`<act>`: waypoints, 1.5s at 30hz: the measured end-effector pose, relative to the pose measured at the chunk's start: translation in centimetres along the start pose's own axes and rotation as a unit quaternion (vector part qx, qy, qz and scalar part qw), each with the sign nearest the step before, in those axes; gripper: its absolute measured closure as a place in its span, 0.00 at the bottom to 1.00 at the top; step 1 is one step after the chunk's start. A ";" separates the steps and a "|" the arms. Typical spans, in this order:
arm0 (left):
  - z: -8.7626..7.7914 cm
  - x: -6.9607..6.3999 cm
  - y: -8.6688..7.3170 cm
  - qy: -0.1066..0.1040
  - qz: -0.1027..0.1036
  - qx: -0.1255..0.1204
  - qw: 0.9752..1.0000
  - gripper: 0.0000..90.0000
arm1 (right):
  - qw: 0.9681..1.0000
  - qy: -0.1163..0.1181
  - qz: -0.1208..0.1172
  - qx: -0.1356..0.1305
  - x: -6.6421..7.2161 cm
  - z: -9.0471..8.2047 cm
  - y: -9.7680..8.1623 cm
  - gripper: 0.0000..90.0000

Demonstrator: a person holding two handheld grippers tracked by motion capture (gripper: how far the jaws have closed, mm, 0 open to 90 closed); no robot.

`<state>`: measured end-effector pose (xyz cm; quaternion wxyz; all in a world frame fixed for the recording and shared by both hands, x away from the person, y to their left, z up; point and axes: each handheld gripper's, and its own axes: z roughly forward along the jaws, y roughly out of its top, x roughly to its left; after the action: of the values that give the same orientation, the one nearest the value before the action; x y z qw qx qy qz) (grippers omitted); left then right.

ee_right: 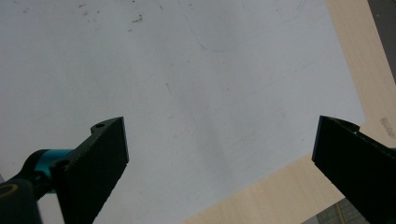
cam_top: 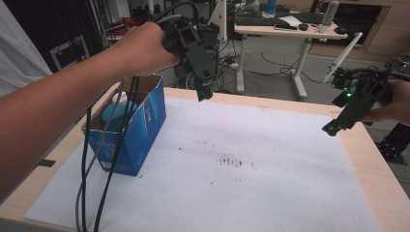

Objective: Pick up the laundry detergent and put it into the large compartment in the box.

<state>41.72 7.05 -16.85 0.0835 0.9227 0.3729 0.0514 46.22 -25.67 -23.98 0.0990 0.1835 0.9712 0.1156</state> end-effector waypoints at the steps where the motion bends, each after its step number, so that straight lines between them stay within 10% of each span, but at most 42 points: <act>1: 0.2 -0.1 0.1 -0.002 -0.004 -0.002 1.000 0.02 | 1.000 0.000 0.000 0.001 0.0 0.0 0.0 0.03; 11: 2.1 -0.3 0.7 -0.028 0.010 -0.002 1.000 0.02 | 1.000 0.005 -0.003 0.001 0.3 0.4 0.6 0.03; 32: 4.8 -1.0 0.2 -0.067 0.127 0.010 0.990 0.02 | 1.000 0.017 -0.015 0.003 0.4 1.6 1.8 0.03; 45: 6.6 -0.7 -0.6 -0.083 0.137 0.019 0.987 0.02 | 1.000 0.021 -0.016 0.010 0.5 2.2 2.1 0.03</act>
<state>41.87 6.20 -23.46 0.0885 0.9677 0.2352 -0.0212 47.02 -23.19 -25.61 0.0789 0.1665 0.9769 0.1083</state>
